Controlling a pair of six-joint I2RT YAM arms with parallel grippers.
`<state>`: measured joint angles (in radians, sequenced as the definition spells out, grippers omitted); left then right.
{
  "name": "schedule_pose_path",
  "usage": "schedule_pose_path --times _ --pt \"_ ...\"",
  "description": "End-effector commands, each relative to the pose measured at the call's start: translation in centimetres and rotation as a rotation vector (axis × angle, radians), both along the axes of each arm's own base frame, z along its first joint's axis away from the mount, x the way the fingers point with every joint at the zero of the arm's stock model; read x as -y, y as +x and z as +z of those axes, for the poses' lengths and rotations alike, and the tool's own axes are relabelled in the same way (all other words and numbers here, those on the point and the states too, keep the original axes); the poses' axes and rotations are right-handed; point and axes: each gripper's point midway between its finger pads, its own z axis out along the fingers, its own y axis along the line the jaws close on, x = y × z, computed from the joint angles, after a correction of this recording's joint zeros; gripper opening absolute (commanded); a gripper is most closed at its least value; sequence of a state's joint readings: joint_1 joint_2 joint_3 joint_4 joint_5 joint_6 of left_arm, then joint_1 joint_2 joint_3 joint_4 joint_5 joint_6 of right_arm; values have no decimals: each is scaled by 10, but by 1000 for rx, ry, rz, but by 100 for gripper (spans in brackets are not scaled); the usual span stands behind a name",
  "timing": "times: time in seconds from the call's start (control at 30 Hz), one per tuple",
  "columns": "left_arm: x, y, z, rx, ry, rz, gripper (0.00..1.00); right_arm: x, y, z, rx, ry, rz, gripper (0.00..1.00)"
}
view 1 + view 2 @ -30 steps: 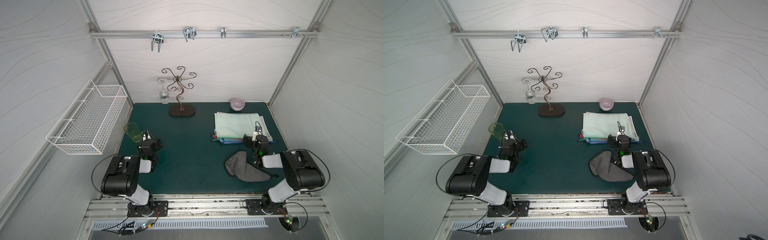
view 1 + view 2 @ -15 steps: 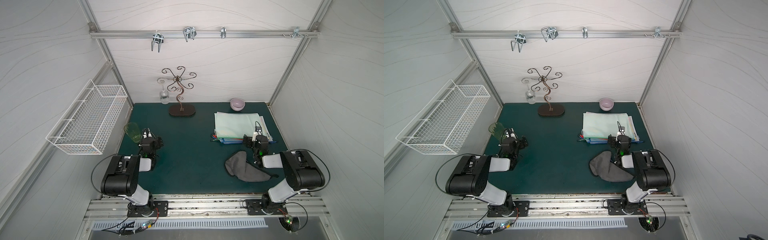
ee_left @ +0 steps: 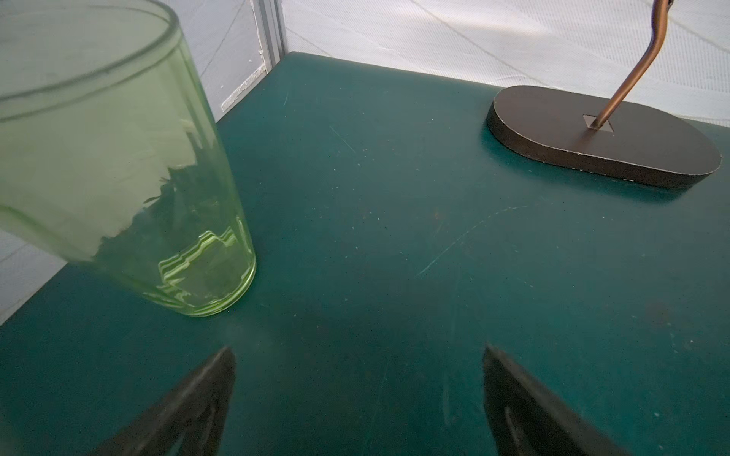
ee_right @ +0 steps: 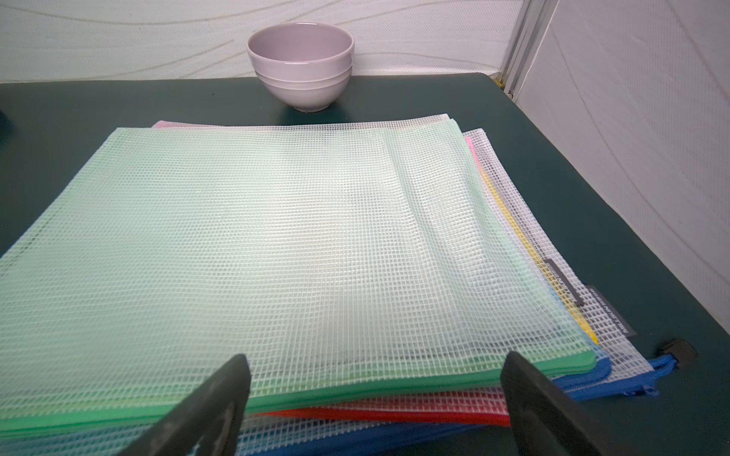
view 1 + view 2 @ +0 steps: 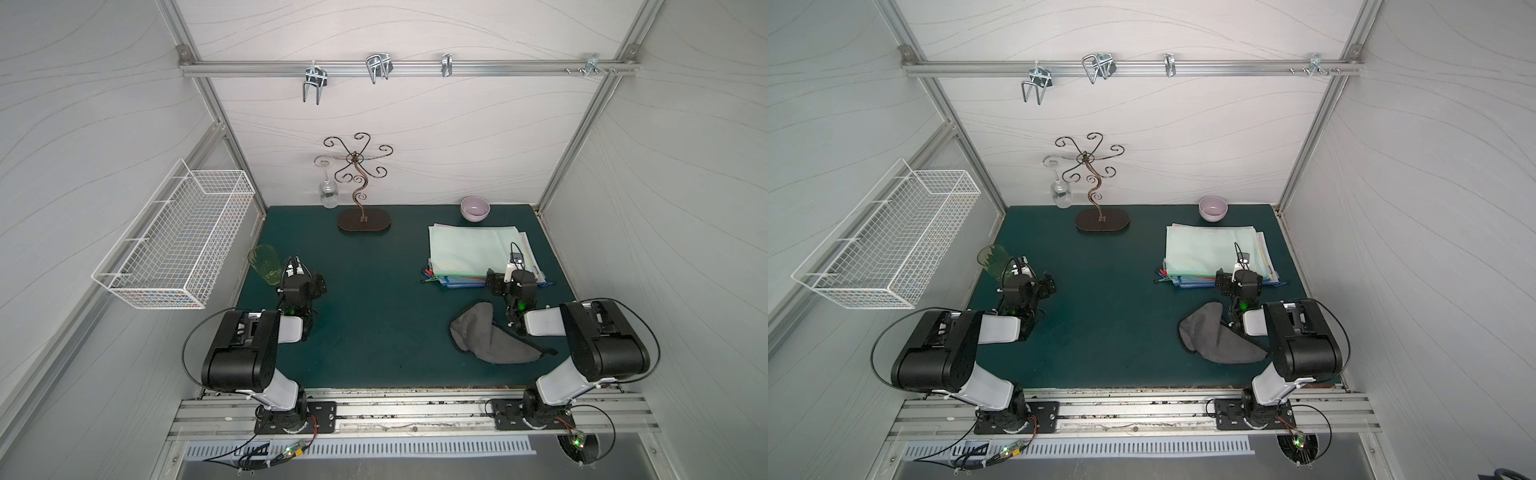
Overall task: Wipe the document bag
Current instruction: Reset both arms
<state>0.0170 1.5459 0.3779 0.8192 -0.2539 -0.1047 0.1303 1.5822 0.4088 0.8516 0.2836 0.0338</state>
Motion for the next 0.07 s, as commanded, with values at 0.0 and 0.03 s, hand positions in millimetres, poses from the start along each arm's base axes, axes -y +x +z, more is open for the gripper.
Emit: schedule_pose_path --times 0.0,0.03 --pt "1 12 17 57 18 -11 99 1 3 5 15 -1 -10 99" --pt "1 11 17 56 18 -11 99 1 3 6 17 -1 -11 99"
